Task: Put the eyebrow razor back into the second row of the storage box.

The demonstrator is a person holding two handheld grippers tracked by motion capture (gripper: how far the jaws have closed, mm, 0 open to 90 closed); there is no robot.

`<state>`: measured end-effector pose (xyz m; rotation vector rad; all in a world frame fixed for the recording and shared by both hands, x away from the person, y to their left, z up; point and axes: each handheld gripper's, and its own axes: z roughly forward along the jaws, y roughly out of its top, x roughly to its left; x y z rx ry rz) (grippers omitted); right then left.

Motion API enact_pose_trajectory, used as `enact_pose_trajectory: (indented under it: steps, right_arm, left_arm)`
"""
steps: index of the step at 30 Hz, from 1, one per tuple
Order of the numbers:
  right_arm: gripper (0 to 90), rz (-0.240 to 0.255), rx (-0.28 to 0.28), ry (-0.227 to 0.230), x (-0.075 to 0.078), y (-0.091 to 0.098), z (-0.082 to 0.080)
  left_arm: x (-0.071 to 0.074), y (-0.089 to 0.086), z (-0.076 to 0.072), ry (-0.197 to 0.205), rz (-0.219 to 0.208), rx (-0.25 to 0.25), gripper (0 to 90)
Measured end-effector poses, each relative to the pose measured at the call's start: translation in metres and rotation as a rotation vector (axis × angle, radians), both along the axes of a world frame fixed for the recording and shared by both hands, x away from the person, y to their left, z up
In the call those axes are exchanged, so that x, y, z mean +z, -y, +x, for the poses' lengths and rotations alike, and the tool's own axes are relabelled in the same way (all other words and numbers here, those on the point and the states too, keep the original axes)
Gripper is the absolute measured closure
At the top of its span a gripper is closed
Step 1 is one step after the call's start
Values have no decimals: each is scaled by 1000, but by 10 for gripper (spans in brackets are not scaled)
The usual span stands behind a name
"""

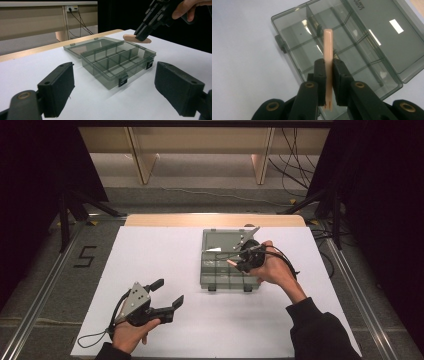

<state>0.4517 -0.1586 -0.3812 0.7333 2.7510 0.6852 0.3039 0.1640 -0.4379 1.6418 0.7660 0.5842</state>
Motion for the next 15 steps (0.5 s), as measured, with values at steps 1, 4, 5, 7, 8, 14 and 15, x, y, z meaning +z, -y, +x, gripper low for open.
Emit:
enact_pose_trajectory:
  steps: [1,4,5,7,8,14,15]
  right_arm:
    - [827,0,2,-3,0,0,1]
    - [827,-6,-1,-2,-1,1,3]
    - [827,-6,-1,-2,-1,1,3]
    - [827,-12,-6,-6,-3,1,5]
    - [827,-14,-7,-7,-3,1,5]
    - [827,-21,-3,-16,-6,2,8]
    - [827,-27,-3,-15,-7,2,8]
  left_arm:
    - [0,0,0,0,-1,0,160]
    - [0,0,0,-1,-1,0,160]
    - [0,0,0,-1,0,0,160]
    - [0,0,0,0,1,-1,160]
    - [0,0,0,0,2,-1,160]
    - [0,0,0,1,4,-2,160]
    - [0,0,0,1,4,-2,160]
